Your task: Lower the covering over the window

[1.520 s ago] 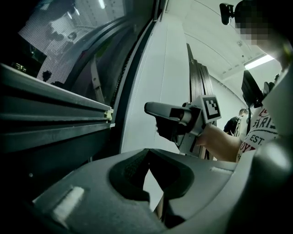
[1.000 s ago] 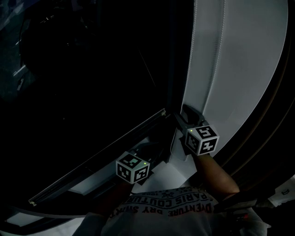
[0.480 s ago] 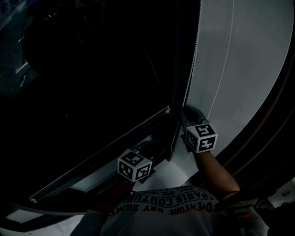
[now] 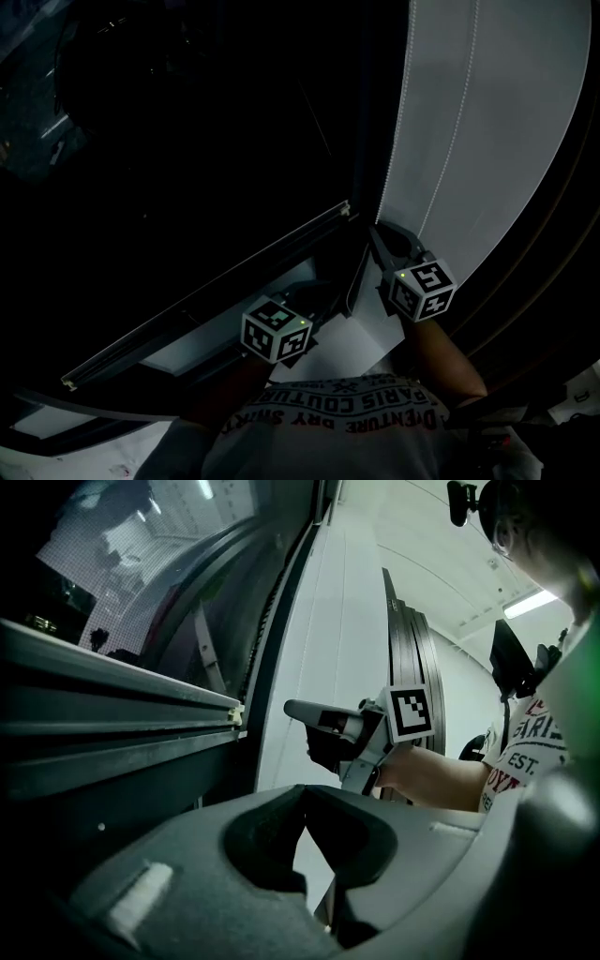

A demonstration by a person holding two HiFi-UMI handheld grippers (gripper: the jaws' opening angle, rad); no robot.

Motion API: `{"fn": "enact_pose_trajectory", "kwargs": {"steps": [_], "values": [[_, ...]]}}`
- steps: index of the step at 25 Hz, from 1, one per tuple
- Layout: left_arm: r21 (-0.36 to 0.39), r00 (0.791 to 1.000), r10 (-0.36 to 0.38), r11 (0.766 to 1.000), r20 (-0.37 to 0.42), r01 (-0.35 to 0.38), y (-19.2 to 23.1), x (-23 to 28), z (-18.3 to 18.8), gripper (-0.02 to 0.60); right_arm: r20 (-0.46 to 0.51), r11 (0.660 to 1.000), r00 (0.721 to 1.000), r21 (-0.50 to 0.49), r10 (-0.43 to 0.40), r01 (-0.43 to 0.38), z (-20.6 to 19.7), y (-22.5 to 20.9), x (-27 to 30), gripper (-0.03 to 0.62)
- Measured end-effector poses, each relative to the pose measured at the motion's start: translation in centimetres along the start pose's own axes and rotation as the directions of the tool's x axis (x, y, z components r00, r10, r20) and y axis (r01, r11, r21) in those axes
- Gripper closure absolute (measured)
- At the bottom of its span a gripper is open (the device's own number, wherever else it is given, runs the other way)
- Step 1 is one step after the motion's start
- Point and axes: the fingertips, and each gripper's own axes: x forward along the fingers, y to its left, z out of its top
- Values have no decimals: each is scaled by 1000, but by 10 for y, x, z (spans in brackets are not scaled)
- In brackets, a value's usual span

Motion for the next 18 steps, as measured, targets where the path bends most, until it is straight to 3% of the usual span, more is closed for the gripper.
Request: {"fn": "enact_pose_trajectory", "kwargs": {"steps": [6, 13, 18], "values": [[9, 1000, 8, 1000, 2, -8, -23, -11, -5, 578, 2, 998, 999, -48, 49, -49, -10, 22, -34, 584], [1, 1000, 8, 1000, 19, -8, -55, -22, -11, 578, 20, 993, 992, -5, 121, -121, -6, 48, -79, 586], [-8, 1000, 8, 1000, 25, -8, -85, -35, -29, 578, 41, 985, 984, -30, 172, -171, -2, 81, -114, 586]]}}
